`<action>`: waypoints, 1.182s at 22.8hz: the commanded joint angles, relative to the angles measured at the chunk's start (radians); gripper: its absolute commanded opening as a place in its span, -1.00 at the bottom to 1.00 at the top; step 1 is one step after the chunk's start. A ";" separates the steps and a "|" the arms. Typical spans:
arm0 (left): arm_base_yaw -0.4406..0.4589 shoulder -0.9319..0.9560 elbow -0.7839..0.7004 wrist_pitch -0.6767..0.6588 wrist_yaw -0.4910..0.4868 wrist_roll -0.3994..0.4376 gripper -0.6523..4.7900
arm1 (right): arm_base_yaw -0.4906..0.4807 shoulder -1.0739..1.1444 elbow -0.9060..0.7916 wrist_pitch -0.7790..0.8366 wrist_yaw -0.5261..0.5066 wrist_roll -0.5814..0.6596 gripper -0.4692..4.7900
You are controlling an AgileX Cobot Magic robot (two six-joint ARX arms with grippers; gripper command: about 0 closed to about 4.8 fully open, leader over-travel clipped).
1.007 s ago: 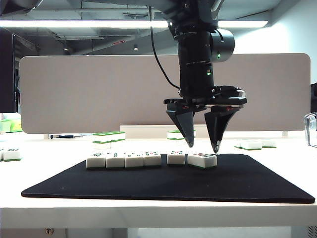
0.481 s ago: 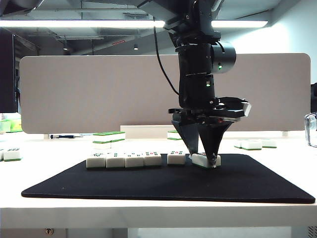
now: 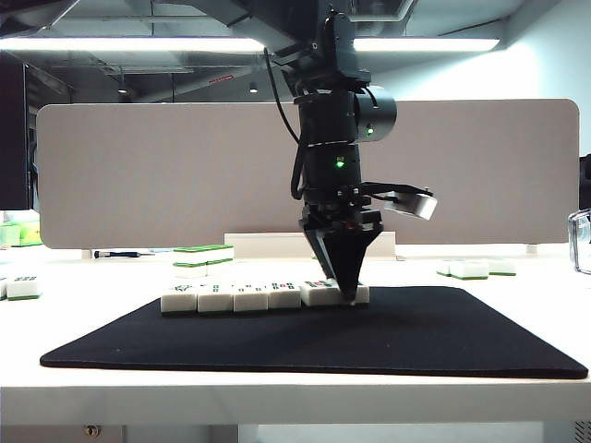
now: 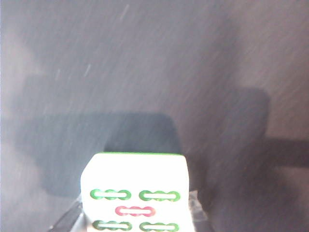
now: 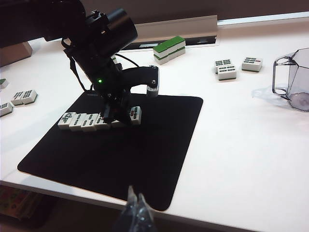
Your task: Align six mahjong tiles in a row on the table.
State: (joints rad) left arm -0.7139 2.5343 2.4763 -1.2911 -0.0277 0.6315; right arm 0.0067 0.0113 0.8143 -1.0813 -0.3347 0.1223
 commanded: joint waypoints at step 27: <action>0.267 -0.401 -0.242 -0.074 0.061 -0.202 -0.40 | 0.001 -0.011 0.002 0.016 0.003 0.000 -0.82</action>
State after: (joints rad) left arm -0.4633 2.1513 2.2734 -1.3872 0.0044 0.4316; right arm 0.0067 0.0113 0.8143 -1.0813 -0.3332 0.1223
